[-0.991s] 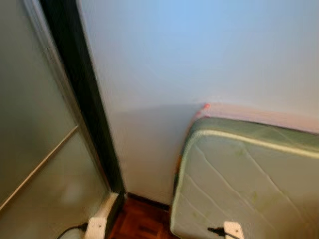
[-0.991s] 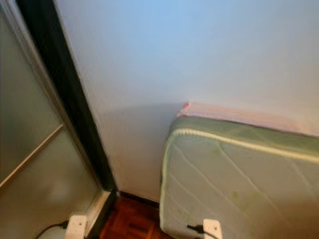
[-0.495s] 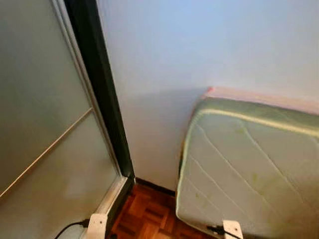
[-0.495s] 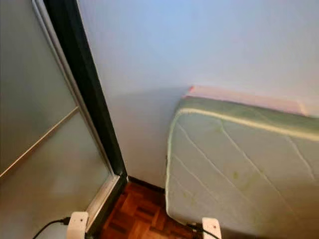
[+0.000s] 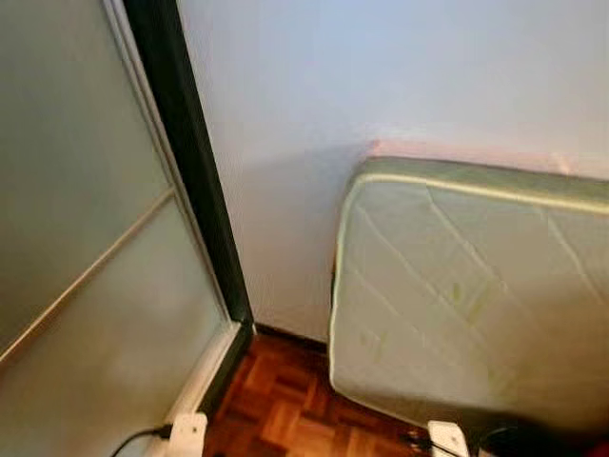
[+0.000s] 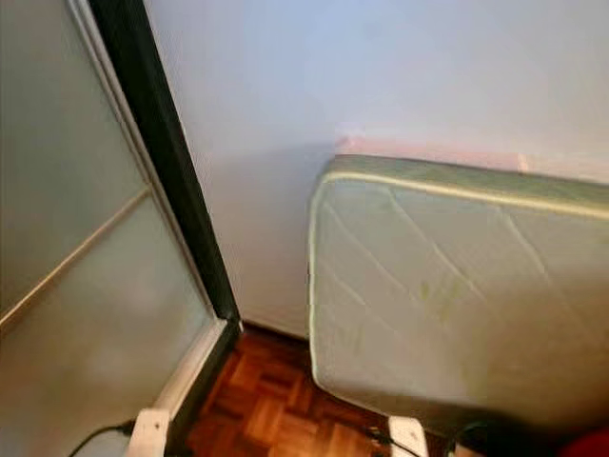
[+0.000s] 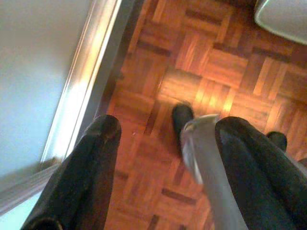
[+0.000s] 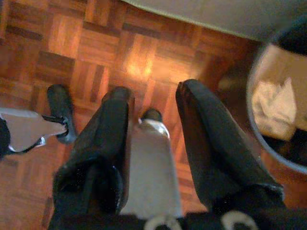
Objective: Clean up the room
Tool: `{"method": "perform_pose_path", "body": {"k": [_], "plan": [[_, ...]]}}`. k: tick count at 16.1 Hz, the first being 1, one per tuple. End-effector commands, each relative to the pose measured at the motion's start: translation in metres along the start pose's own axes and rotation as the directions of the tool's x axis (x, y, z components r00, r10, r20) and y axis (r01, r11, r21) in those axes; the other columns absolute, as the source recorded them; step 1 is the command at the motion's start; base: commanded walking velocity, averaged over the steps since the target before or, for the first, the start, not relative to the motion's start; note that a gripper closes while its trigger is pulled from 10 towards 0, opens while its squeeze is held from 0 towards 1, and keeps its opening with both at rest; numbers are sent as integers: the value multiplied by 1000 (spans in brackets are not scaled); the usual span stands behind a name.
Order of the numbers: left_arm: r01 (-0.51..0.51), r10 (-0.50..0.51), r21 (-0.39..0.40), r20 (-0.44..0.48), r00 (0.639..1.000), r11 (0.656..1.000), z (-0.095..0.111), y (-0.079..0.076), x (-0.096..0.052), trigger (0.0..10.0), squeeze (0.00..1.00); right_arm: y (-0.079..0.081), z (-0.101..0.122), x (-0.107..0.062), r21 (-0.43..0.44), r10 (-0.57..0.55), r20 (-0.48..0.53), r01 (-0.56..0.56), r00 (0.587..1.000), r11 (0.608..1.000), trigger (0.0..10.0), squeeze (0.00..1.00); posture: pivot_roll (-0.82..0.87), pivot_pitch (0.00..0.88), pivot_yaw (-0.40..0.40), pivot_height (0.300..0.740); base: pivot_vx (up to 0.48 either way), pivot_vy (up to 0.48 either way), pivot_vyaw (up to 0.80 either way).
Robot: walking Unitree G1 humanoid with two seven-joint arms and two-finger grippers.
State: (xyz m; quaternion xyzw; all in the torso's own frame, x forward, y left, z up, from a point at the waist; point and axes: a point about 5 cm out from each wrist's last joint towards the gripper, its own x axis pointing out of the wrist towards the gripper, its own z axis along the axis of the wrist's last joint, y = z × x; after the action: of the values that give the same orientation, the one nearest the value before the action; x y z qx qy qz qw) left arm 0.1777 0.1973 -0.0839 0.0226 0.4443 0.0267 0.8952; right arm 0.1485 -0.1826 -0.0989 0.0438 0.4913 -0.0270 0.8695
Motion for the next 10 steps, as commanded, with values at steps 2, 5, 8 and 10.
{"method": "perform_pose_path", "body": {"k": [2,5,8,10], "plan": [[-99,96,-131,-29,995,986,9,31,0,10000,0,-10,83,5,-14,82,132,-81,988,997,10000,0,140,0,-151,740,-246,0,0],[-105,102,-132,-25,994,986,9,31,0,10000,0,-10,84,5,-9,85,138,-85,987,996,10000,0,131,0,-153,740,-82,0,0],[-85,84,-77,-21,996,993,12,31,0,10000,0,-10,85,5,-19,88,135,-87,987,996,10000,0,131,0,-154,740,0,0,0],[-55,55,1,-14,998,999,15,31,1,10000,0,-9,86,5,-7,86,139,-86,987,996,10000,0,128,0,-152,740,0,0,0]]}}
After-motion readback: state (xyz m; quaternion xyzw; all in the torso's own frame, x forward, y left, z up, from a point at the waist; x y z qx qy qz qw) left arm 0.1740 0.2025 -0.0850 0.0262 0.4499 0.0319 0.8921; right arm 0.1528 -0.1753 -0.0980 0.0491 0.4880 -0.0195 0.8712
